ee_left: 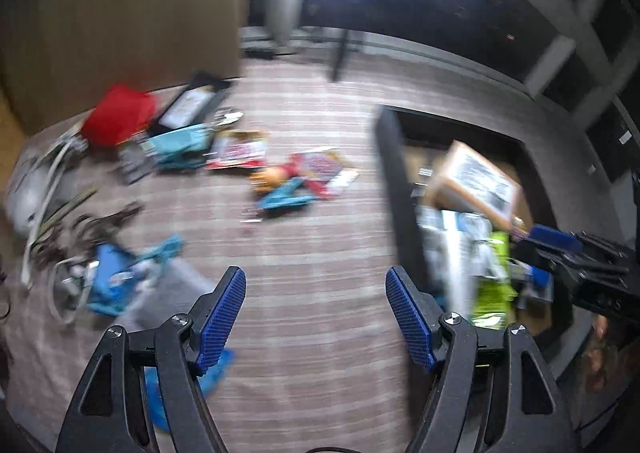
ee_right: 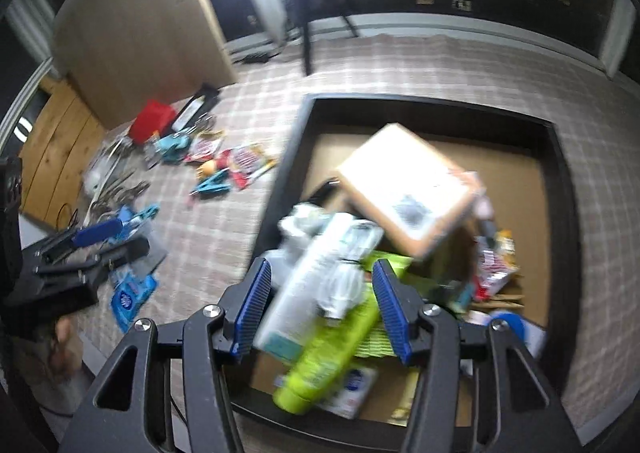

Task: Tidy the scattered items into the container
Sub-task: 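Grasp the steel clamp with the left tool while the right tool grasps the blue clothespin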

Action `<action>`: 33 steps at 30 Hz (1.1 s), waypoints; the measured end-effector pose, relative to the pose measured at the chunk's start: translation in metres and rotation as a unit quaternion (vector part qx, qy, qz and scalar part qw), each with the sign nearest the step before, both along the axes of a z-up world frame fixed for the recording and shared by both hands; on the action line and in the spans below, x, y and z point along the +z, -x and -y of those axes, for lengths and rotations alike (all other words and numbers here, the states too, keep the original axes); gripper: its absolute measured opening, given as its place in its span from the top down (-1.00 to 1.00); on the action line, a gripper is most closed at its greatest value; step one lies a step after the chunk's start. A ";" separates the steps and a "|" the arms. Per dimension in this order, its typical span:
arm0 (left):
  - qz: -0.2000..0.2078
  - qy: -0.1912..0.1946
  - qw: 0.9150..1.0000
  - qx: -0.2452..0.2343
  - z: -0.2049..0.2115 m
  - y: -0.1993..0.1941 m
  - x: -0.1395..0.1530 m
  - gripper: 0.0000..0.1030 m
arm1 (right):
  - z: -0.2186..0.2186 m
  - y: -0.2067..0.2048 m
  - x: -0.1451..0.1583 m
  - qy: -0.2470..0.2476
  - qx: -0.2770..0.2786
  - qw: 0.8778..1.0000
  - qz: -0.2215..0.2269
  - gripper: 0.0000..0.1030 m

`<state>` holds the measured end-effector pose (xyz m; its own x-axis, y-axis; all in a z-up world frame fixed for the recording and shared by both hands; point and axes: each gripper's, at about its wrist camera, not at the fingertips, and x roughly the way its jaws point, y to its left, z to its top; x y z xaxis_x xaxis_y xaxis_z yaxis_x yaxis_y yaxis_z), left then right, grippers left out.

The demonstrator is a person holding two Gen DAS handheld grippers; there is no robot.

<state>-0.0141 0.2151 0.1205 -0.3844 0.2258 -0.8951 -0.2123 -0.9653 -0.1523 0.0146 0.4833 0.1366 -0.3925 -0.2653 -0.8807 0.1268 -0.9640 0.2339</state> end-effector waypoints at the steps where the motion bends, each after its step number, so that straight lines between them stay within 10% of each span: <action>1: 0.001 0.002 1.000 0.007 0.012 0.003 -0.002 -0.36 | 0.010 0.001 -0.001 0.001 0.007 1.000 0.002 -0.01; 15: 0.054 -0.012 0.992 0.116 0.176 0.059 -0.038 -0.19 | 0.123 0.038 -0.013 0.018 0.018 0.999 0.036 -0.01; 33: 0.121 -0.004 0.985 0.121 0.202 0.120 -0.090 -0.13 | 0.187 0.128 -0.067 -0.015 0.083 0.989 0.118 -0.10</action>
